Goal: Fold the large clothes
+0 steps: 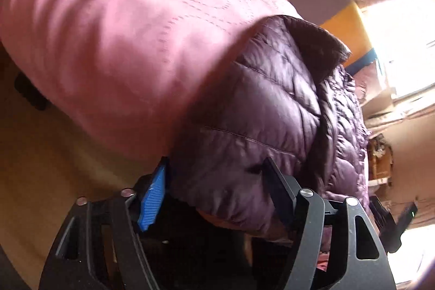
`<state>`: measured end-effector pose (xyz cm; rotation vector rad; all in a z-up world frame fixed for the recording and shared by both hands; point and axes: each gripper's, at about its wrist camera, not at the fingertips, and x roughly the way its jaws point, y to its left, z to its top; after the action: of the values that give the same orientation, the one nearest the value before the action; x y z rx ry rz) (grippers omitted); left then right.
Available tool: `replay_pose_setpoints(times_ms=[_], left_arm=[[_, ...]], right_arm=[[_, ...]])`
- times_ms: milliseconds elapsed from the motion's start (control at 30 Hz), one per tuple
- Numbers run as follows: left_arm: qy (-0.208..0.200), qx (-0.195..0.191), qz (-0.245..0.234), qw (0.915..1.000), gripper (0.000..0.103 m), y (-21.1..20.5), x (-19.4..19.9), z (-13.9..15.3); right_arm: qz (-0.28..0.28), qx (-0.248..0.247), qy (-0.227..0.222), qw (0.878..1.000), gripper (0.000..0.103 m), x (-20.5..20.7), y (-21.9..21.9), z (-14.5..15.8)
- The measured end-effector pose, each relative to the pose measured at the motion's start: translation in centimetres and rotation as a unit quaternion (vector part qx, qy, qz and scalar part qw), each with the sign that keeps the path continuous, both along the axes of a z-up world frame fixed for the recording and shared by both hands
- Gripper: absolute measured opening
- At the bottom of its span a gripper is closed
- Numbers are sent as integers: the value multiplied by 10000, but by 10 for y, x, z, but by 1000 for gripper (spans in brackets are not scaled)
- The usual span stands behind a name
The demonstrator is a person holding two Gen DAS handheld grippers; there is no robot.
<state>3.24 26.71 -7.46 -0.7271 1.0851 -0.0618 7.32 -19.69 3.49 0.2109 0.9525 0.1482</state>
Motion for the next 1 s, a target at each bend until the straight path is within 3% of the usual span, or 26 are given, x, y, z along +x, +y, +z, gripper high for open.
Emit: replay_pose_setpoints(times_ms=[33,67,167,267,333,500,633,700,800,900,933,967,1000], left_arm=[[-28,56,-81,9999,30,-3,1,2],[-54,158,-184,9997,19,-6,3,4],[-300,806,-207,9961,13,-2,7,21],[-560,1766,121,9826,13,21,20,49],[-660,2525,363,9647,12,42,36,67],[-587,3576,769,9289,11,84,94,89],[-211,4509,910,8877,11,115,148,77],[95,4532,935,8864,11,126,168,62],[680,4195,1081,8987,11,144,197,27],[788,4235,1262,8936,18,140,202,24],[729,4186,1316,8956,29,139,199,29],[639,4134,1387,8976,51,137,197,35],[511,4102,1473,8986,65,133,192,43]], right_arm=[[173,-6,-32,9998,64,10,18,-1],[331,-56,-75,9994,64,16,33,-3],[813,-191,-112,9964,64,35,82,-11],[1189,-185,29,9927,65,49,118,-28],[1296,-343,108,9909,66,52,132,-39],[1270,-368,247,9909,66,50,136,-57],[1235,-366,345,9911,66,49,129,-61],[1208,-474,358,9909,67,48,128,-63],[1122,-585,389,9912,68,51,129,-66],[1039,-668,431,9914,69,52,130,-67],[1043,-682,429,9913,70,52,130,-68],[1050,-665,435,9913,70,53,130,-67],[1062,-608,448,9915,71,54,127,-67]])
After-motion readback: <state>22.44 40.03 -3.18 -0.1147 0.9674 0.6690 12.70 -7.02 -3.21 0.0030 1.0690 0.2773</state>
